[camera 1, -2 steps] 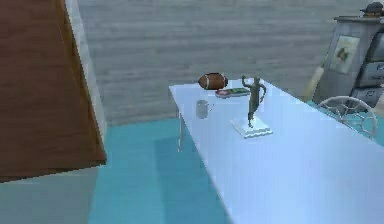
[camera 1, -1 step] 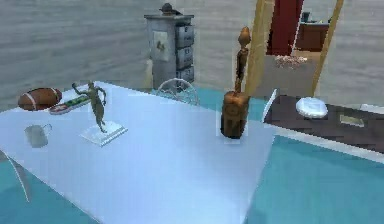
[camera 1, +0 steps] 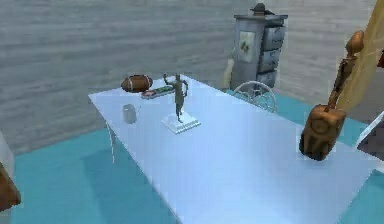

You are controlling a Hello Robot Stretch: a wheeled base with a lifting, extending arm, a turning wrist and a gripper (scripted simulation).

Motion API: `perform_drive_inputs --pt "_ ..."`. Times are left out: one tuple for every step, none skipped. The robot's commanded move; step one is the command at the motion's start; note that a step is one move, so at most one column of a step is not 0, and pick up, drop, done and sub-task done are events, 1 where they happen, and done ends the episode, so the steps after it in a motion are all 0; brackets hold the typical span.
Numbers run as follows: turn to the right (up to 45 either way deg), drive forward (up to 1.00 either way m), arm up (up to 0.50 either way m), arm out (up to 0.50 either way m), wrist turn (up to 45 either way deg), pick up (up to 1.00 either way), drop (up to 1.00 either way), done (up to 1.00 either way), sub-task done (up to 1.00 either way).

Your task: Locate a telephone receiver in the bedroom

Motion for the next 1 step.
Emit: perform_drive_inputs --pt "45.0 0.0 0.0 0.0 0.0 0.0 0.0 0.0 0.0"
